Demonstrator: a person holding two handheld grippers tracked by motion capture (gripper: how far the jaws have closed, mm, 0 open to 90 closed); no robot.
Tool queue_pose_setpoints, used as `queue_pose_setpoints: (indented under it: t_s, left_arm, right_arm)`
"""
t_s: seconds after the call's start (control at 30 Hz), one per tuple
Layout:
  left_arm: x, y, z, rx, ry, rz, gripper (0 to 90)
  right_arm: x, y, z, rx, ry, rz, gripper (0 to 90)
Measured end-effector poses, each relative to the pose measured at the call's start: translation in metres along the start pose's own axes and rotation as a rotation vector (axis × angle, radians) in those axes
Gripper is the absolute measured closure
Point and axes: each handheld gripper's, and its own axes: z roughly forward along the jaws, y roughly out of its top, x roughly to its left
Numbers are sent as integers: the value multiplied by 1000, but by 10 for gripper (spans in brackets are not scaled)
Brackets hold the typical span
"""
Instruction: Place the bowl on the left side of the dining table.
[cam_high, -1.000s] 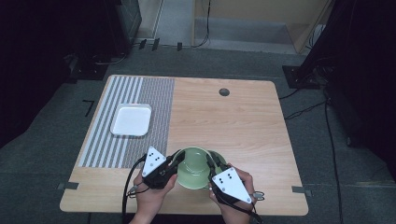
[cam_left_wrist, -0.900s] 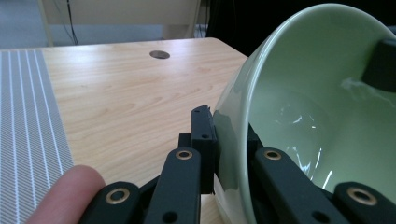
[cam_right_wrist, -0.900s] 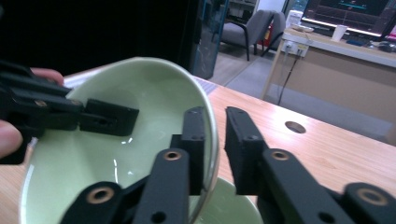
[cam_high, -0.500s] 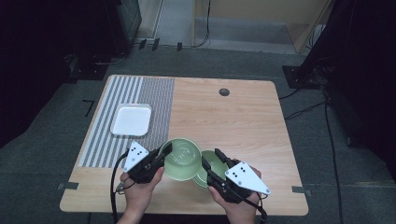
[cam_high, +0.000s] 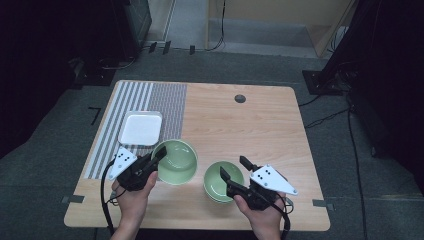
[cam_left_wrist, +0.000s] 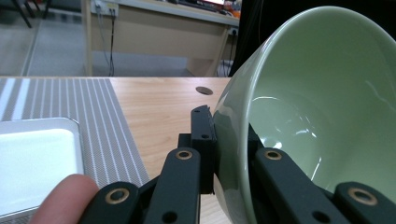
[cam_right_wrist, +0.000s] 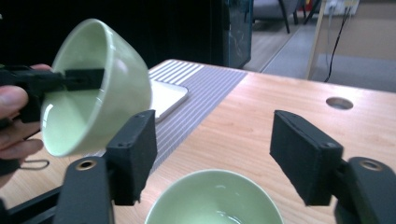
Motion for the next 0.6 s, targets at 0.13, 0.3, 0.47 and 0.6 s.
queue_pose_setpoints:
  t_s: [0.13,0.3,0.47,0.6]
  left_arm:
    - [6,1,-3,-5,29,7,841]
    - [19,2,-7,-7,46,-28,840]
    - [31,3,-11,-12,71,-44,840]
    - [39,3,-13,-17,90,-54,840]
  right_arm:
    - [-7,-3,3,20,-24,5,290]
    - [-19,-6,4,30,-43,24,281]
    - [-33,-10,5,54,-61,39,273]
    - [-42,-15,7,66,-91,49,273]
